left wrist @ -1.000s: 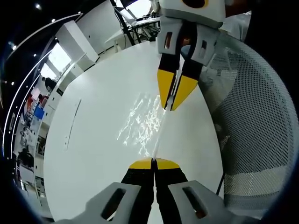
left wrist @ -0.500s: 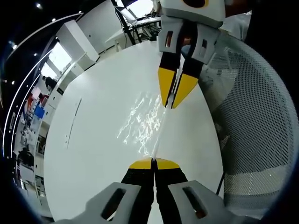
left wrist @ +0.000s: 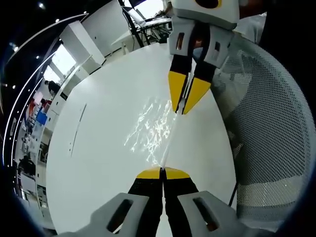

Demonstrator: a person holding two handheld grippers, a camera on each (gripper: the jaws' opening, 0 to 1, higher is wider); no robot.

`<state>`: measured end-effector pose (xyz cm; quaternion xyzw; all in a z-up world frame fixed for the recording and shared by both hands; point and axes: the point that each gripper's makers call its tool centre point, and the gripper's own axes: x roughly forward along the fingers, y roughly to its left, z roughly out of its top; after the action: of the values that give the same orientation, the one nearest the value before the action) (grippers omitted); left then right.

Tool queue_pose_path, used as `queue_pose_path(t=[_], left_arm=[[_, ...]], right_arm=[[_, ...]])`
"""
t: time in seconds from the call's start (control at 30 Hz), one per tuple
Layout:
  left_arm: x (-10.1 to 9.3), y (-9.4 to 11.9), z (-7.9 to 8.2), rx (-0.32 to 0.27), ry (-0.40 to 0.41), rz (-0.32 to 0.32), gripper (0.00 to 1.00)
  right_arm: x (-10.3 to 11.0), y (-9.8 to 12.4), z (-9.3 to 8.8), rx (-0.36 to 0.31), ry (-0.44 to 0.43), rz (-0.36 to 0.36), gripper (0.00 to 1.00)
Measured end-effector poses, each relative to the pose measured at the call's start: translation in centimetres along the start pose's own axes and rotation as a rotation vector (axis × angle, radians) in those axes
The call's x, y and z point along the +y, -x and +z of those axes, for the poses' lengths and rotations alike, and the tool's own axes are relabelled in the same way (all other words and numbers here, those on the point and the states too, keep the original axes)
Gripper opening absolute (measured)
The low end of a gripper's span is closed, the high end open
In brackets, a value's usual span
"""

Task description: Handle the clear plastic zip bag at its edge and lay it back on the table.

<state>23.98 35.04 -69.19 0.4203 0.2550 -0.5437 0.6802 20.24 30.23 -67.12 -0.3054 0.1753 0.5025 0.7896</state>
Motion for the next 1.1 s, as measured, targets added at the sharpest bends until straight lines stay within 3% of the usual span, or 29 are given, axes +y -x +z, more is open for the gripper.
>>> queue_pose_path(t=[1.1], left_arm=[[0.10,0.66,-0.84,0.007,0.028,0.025,0.00]], right_arm=[[0.10,-0.07,0.26,0.000,0.011,0.012,0.00]])
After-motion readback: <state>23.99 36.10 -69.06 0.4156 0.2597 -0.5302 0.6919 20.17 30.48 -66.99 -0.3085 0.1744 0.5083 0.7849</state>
